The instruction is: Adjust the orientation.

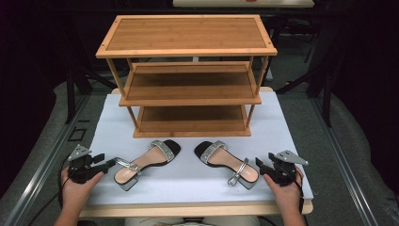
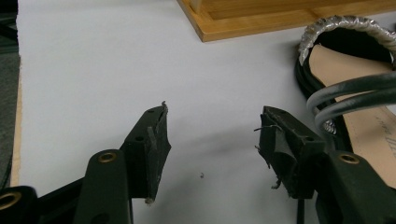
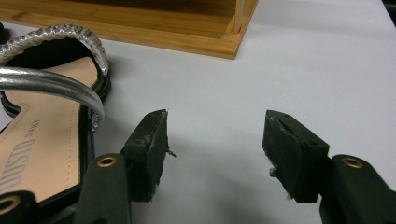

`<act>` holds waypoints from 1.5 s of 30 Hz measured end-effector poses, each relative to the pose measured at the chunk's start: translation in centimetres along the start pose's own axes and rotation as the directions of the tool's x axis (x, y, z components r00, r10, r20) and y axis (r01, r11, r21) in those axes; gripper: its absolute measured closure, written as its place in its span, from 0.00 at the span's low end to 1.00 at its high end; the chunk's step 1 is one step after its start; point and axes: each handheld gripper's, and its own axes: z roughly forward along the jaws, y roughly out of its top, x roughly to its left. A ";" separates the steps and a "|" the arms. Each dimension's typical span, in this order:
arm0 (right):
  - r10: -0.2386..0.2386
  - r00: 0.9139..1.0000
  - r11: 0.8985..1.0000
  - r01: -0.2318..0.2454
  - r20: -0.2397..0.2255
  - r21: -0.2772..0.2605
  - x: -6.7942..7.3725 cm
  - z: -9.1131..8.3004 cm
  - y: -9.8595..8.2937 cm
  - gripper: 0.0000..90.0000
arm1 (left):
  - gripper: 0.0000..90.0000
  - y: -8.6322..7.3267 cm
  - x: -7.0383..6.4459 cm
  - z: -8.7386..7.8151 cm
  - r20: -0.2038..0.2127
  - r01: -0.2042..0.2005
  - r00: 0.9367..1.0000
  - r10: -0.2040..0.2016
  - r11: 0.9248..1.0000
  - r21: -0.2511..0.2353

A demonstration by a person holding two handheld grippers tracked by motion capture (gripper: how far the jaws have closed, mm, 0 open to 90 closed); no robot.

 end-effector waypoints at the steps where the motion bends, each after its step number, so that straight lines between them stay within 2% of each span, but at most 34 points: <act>1: 0.000 1.000 1.000 0.000 0.000 0.000 0.0 0.0 0.0 0.44 | 0.47 0.0 0.0 0.0 0.000 0.000 1.000 0.000 1.000 0.000; 4: 0.000 1.000 1.000 0.000 -0.006 -0.009 0.0 0.0 -0.1 0.45 | 0.47 0.1 -0.3 0.0 0.001 -0.019 1.000 0.019 1.000 0.000; 15: 0.013 1.000 1.000 -0.013 -0.013 -0.002 -0.2 -0.1 0.0 0.46 | 0.42 0.3 -0.7 -0.1 0.012 -0.007 1.000 0.007 1.000 -0.005; 20: 0.027 0.999 1.000 -0.027 -0.035 -0.003 -0.2 0.0 -0.1 0.46 | 0.40 0.6 -1.0 -0.2 0.013 -0.009 1.000 0.009 1.000 -0.009; 26: 0.028 0.999 1.000 -0.028 -0.032 -0.001 -0.1 -0.1 0.0 0.46 | 0.39 1.1 -0.4 -0.8 0.017 0.015 1.000 -0.015 1.000 -0.026; 29: 0.027 0.999 1.000 -0.027 -0.032 0.001 -0.1 0.0 0.0 0.46 | 0.38 1.3 -0.4 -0.8 0.028 0.027 0.999 -0.026 1.000 -0.015; 32: 0.026 0.999 1.000 -0.026 -0.035 0.000 0.0 0.1 -0.1 0.46 | 0.34 2.0 -0.4 -0.8 0.052 0.070 0.996 -0.070 0.997 0.010; 35: 0.031 0.999 0.999 -0.032 -0.036 -0.006 0.1 0.2 -0.1 0.46 | 0.32 2.8 -0.5 -1.1 0.064 0.088 0.994 -0.087 0.996 -0.003; 36: 0.030 0.999 1.000 -0.030 -0.038 -0.006 0.1 0.2 -0.1 0.45 | 0.31 3.7 -0.9 -1.6 0.077 0.077 0.994 -0.075 0.997 -0.018; 37: 0.030 0.999 1.000 -0.030 -0.038 -0.006 0.1 0.2 -0.1 0.45 | 0.31 3.7 -0.9 -1.6 0.077 0.077 0.994 -0.075 0.997 -0.018; 38: 0.032 0.999 0.999 -0.033 -0.040 -0.005 0.1 0.2 -0.1 0.45 | 0.30 4.5 -1.3 -2.1 0.076 0.050 0.996 -0.048 0.999 -0.021; 39: 0.033 0.999 0.999 -0.033 -0.041 -0.006 0.1 0.2 -0.1 0.45 | 0.30 4.9 -1.5 -2.2 0.084 0.043 0.996 -0.041 0.999 -0.019; 40: 0.034 0.999 0.999 -0.034 -0.042 -0.007 0.2 0.2 -0.1 0.45 | 0.30 5.3 -1.7 -2.3 0.104 0.039 0.994 -0.037 0.999 -0.017; 43: 0.035 0.999 0.999 -0.035 -0.038 -0.003 0.1 0.2 -0.1 0.45 | 0.30 6.0 -2.1 -2.5 0.120 0.017 0.993 -0.015 1.000 -0.011; 44: 0.041 0.998 0.999 -0.041 -0.041 0.002 0.1 0.1 -0.1 0.45 | 0.34 6.7 -2.6 -2.6 0.140 0.001 0.990 0.000 1.000 -0.009; 45: 0.041 0.998 0.999 -0.041 -0.041 0.002 0.1 0.1 -0.1 0.45 | 0.34 6.7 -2.6 -2.6 0.140 0.001 0.990 0.000 1.000 -0.009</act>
